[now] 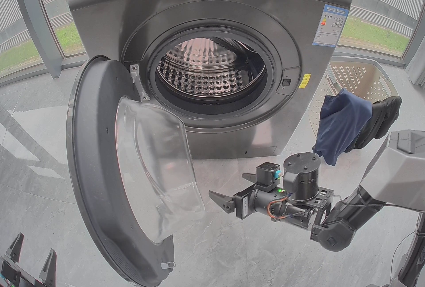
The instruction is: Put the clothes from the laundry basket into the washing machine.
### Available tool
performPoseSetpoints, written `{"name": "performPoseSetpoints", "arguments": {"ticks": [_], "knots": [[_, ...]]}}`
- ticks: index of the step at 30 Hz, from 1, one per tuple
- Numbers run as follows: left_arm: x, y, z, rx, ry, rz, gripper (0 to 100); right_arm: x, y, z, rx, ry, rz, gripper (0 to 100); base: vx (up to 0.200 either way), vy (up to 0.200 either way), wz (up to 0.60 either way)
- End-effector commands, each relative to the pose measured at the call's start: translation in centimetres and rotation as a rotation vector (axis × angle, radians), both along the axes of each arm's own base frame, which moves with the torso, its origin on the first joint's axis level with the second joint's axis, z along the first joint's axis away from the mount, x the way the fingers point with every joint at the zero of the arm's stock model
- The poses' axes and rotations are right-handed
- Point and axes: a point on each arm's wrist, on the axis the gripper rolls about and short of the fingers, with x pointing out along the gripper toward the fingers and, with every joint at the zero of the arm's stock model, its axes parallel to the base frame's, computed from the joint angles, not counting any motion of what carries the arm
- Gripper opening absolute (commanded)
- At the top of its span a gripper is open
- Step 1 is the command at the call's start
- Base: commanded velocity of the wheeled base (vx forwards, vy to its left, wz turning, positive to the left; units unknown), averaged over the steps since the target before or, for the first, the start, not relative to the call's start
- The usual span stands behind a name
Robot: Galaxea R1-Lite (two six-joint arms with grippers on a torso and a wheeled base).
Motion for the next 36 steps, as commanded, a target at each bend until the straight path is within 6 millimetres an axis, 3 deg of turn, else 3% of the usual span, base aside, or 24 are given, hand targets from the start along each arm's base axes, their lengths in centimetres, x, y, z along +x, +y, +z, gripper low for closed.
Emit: {"name": "performPoseSetpoints", "arguments": {"ticks": [1, 5, 16, 27, 36], "knots": [[0.0, 0.0, -0.4, 0.0, 0.004, 0.001, 100, 0.1, 1.5, -0.9, 0.003, 0.012, 0.026, 100, 0.0, 0.0, 0.0], [0.0, 0.0, -0.4, 0.0, 0.004, 0.001, 100, -0.3, 2.8, -1.0, 0.018, -0.002, 0.058, 100, 0.0, 0.0, 0.0], [0.0, 0.0, -0.4, 0.0, 0.004, 0.0, 100, 1.0, 2.5, -0.1, 0.054, -0.043, 0.025, 100, -0.109, 0.0, 0.0], [0.0, 0.0, -0.4, 0.0, 0.004, 0.0, 100, 2.9, 6.9, -1.5, 0.087, -0.083, 0.05, 100, 0.0, 0.0, 0.0], [0.0, 0.0, -0.4, 0.0, 0.004, 0.001, 100, 2.8, 9.8, -1.6, 0.152, -0.094, 0.076, 100, 0.0, 0.0, 0.0]]}}
